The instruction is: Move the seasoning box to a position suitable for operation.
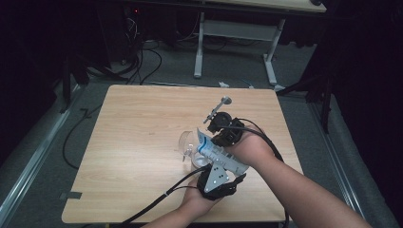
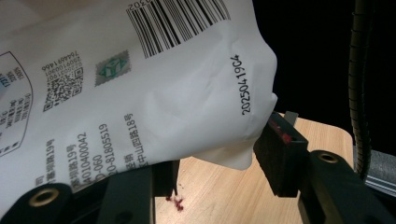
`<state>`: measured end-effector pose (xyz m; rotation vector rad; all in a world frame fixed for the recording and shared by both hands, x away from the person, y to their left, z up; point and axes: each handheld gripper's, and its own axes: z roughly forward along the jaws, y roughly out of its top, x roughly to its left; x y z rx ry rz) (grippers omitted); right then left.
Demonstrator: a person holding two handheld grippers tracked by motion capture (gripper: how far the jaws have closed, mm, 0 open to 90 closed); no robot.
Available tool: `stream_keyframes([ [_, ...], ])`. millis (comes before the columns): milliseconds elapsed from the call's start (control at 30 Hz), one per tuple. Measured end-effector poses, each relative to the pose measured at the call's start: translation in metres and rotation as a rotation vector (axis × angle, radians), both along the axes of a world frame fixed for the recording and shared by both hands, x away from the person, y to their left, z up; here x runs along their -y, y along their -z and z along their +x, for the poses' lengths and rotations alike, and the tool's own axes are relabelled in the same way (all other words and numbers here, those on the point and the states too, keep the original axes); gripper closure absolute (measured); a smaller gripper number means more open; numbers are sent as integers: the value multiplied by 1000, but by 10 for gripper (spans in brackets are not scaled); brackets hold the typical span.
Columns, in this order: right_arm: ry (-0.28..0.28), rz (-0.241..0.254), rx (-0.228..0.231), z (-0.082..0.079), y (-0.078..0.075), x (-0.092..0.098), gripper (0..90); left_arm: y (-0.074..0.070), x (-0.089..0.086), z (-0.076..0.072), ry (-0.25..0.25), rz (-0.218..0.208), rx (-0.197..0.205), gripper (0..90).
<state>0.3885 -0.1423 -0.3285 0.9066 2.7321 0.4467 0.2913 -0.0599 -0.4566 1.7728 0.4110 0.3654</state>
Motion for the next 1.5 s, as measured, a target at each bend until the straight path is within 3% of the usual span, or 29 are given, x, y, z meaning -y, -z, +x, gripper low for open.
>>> stream_keyframes([
  [1167, -3, -3, 1, -1, 3, 0, 900, 1, 1, 0, 1, 0, -1, 535],
  [1500, 3, 6, -6, -4, 5, 1, 900, 8, -1, -4, 10, 14, 11, 535],
])
